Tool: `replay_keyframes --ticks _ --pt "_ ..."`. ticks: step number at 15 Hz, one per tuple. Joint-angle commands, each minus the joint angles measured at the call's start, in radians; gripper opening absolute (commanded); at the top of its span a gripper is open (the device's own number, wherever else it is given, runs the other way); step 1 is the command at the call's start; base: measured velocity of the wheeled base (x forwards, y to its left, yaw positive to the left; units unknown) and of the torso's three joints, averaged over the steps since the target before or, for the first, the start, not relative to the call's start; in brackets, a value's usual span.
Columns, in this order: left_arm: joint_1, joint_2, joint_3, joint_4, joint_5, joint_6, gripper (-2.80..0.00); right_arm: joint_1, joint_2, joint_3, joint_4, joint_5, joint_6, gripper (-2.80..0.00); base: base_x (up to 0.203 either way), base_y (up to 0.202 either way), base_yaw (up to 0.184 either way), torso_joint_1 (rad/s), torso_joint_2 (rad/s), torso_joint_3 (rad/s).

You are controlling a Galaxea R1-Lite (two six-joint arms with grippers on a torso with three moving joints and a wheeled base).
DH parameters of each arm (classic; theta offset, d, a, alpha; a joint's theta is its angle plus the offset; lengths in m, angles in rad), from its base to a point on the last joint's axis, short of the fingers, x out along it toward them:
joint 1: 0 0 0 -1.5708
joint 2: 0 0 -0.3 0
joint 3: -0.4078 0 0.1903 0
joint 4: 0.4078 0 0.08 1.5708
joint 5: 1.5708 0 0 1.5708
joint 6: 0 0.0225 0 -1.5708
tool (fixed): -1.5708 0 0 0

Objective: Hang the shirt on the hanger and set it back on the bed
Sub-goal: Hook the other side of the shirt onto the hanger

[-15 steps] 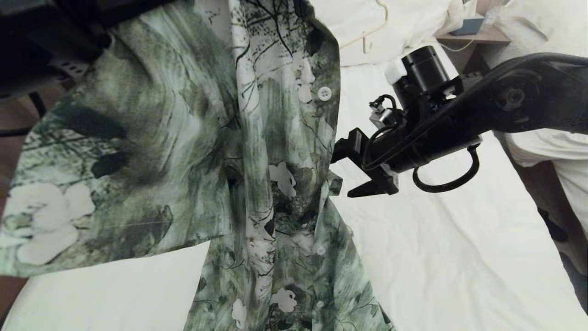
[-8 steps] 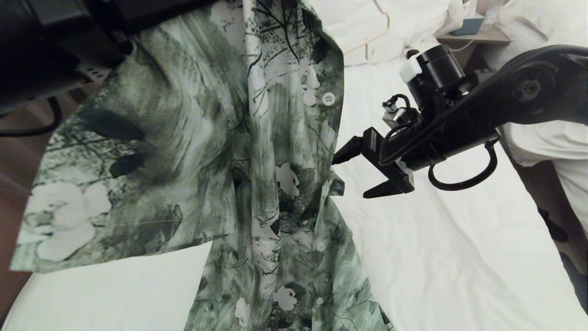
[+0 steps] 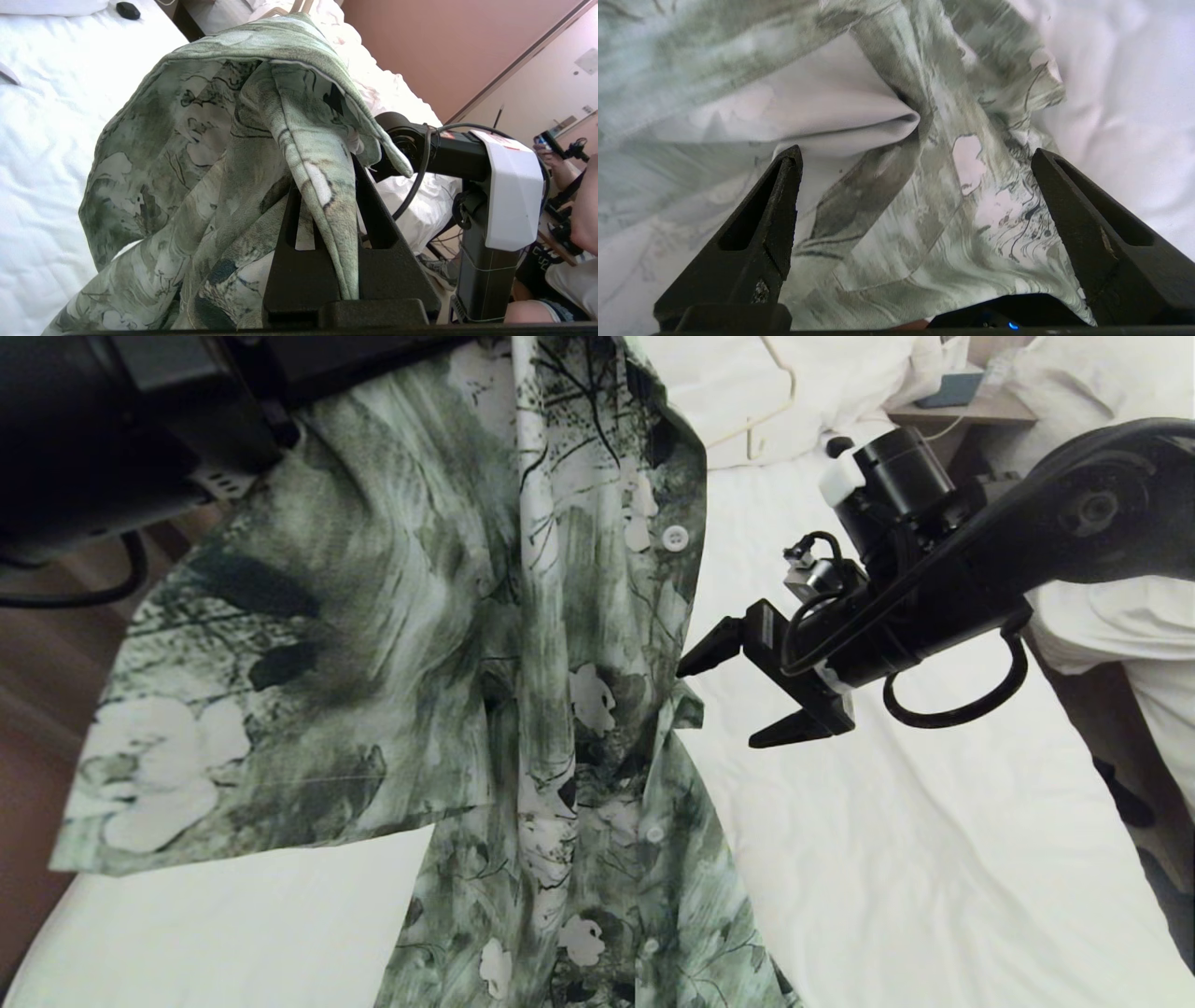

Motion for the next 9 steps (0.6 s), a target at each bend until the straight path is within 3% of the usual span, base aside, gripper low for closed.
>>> replay_keyframes --ticks 1,9 --pt "0.0 0.0 -0.001 0.0 -0.001 0.0 -2.8 -0.01 0.003 -0.006 0.002 0.002 0.005 0.0 0.0 0.0 0.0 0.0 0.0 0.0" --pt "-0.006 0.005 -0.038 0.027 0.01 0.003 -2.8 0.001 0.047 -0.008 -0.02 0.006 0.007 0.0 0.0 0.0 0.0 0.0 0.0 0.0"
